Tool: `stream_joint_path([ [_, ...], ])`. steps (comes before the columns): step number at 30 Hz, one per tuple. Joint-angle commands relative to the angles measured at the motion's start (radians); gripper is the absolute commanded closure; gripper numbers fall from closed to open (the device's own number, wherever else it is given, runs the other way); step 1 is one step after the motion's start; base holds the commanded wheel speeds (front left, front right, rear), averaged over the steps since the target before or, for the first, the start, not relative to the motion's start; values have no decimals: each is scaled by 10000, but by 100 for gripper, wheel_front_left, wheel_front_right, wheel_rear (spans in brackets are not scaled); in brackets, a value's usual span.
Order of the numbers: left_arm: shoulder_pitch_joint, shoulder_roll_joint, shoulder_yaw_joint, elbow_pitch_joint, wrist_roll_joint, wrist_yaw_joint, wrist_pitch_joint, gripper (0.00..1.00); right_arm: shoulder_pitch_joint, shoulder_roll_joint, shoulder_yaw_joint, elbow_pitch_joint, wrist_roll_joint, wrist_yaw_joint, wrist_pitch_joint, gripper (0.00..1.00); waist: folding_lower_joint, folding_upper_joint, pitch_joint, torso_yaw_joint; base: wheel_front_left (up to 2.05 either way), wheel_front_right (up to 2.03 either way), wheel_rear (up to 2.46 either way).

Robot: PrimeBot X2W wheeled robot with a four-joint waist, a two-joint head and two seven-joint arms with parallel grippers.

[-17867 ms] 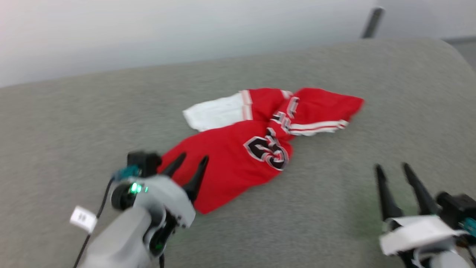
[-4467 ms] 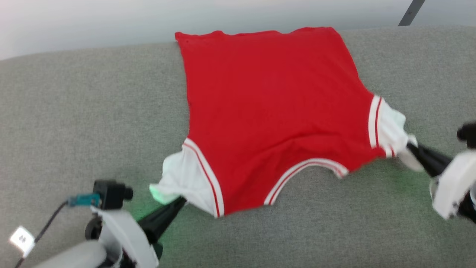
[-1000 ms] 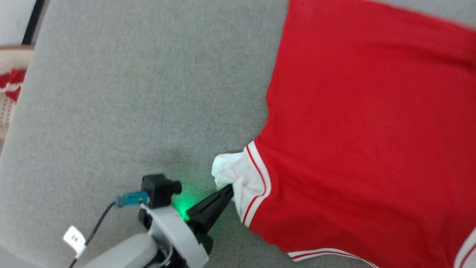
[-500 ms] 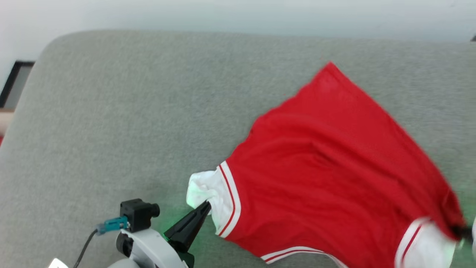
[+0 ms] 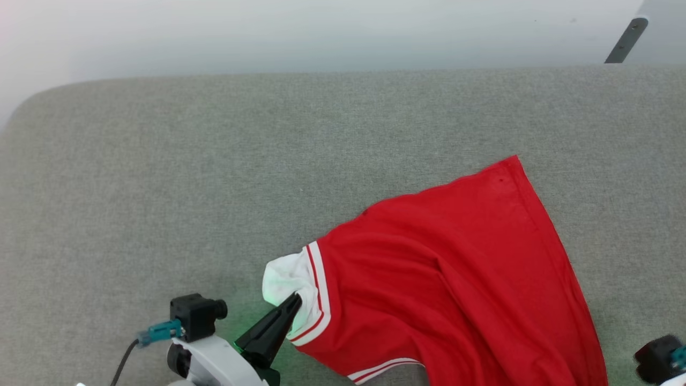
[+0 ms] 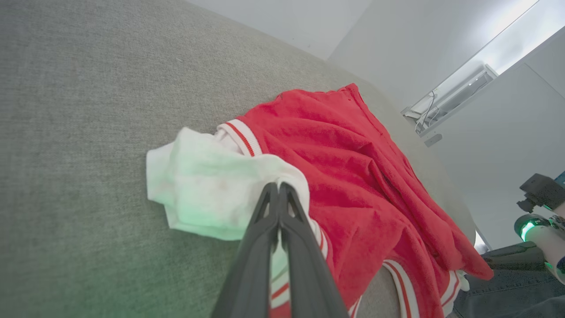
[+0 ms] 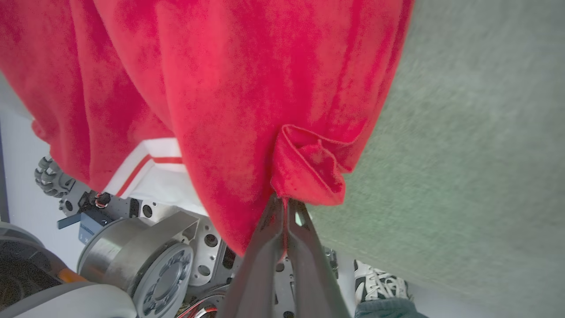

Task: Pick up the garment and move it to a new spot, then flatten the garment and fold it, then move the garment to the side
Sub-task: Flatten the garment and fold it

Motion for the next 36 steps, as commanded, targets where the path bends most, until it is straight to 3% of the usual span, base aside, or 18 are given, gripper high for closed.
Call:
stream_joint_path([
  [1, 131, 5, 40, -21, 102, 29, 3, 100, -124, -63, -180, -96, -39, 2, 0, 0, 0, -1, 30, -55, 0, 0, 0],
  [8, 43, -56, 84, -52, 250, 28, 4, 100, -1204, -379, -1881, -924, -352, 4, 167, 0, 0, -1, 187, 58, 0, 0, 0],
  [12, -27, -236, 100, 17, 458, 27, 4, 100, -3034, -195, -1962, -481, -592, 2, -373, 0, 0, -1, 361, 242, 0, 0, 0],
  [22, -661, -592, -119, 182, 526, 27, 4, 100, -7720, 232, 1146, 3958, -1910, 2, -2820, 0, 0, -1, 1117, 1044, 0, 0, 0],
  [27, -915, -868, -265, 263, 484, 27, 2, 100, -8893, 108, 2365, 5997, -1781, 2, -3198, 0, 0, -1, 1407, 1533, 0, 0, 0],
  [33, -1030, -1158, -387, 446, 432, 26, 4, 100, -9320, 65, 3883, 7384, -1018, 7, -3070, 0, 0, -1, 1452, 1828, 0, 0, 0],
  [34, -1033, -1189, -342, 516, 398, 26, 4, 100, -9302, 45, 4140, 7495, -887, 7, -3044, 53, 0, -1, 1421, 1834, 0, 0, 0],
  [36, -1019, -1218, -272, 691, 288, 26, 4, 100, -9395, 9, 4385, 7747, -648, 7, -3162, 100, 0, -1, 1321, 1799, 0, 0, 0],
])
